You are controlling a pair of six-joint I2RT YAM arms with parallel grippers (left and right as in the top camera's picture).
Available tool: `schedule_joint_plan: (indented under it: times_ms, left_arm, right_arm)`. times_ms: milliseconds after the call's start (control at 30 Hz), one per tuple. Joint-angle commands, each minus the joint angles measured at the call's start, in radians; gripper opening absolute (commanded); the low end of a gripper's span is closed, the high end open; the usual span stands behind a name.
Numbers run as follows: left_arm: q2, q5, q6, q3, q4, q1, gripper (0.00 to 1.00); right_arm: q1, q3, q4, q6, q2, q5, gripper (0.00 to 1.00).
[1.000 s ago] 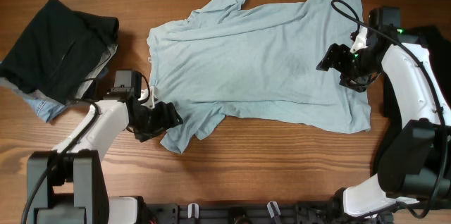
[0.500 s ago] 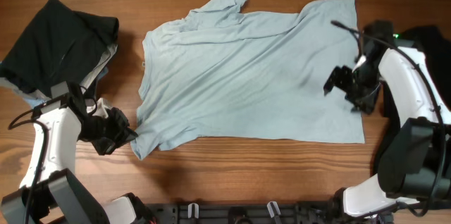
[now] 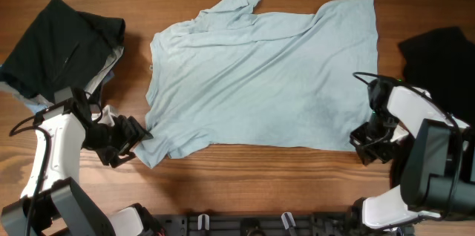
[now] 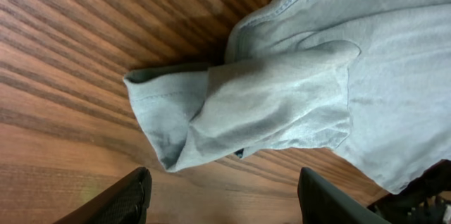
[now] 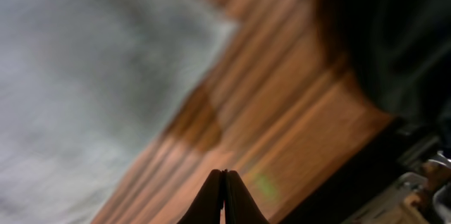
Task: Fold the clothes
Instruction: 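Grasp the shirt's bottom hem corners with left and right grippers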
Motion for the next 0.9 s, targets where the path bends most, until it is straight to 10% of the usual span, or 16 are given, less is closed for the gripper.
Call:
schedule_joint_plan:
  times_ms: [0,233,533,567,667,867]
  left_arm:
    - [-0.010,-0.005,0.009,0.017,0.007,0.007,0.67]
    - [-0.013,-0.071,0.065,0.166,0.029,0.007,0.66]
    - [0.006,-0.008,0.238,0.121,0.140,-0.044,0.68]
    - [0.015,-0.006,0.241,0.110,0.195,-0.069,0.64]
    - [0.065,0.025,0.244,0.084,0.372,-0.163,0.04]
    - [0.276,0.025,0.244,0.084,0.554,-0.228,0.04]
  right_arm:
    - [-0.051,0.016,0.010,-0.084,-0.013,0.001,0.08]
    - [-0.052,0.096,0.092,-0.342,-0.288,-0.276,0.63]
    - [-0.052,0.096,0.098,-0.346,-0.314,-0.288,0.68]
    - [-0.052,0.096,0.110,-0.346,-0.314,-0.301,0.68]
    - [-0.052,0.096,0.143,-0.346,-0.314,-0.329,0.68]
    - [-0.052,0.096,0.147,-0.345,-0.314,-0.329,0.68]
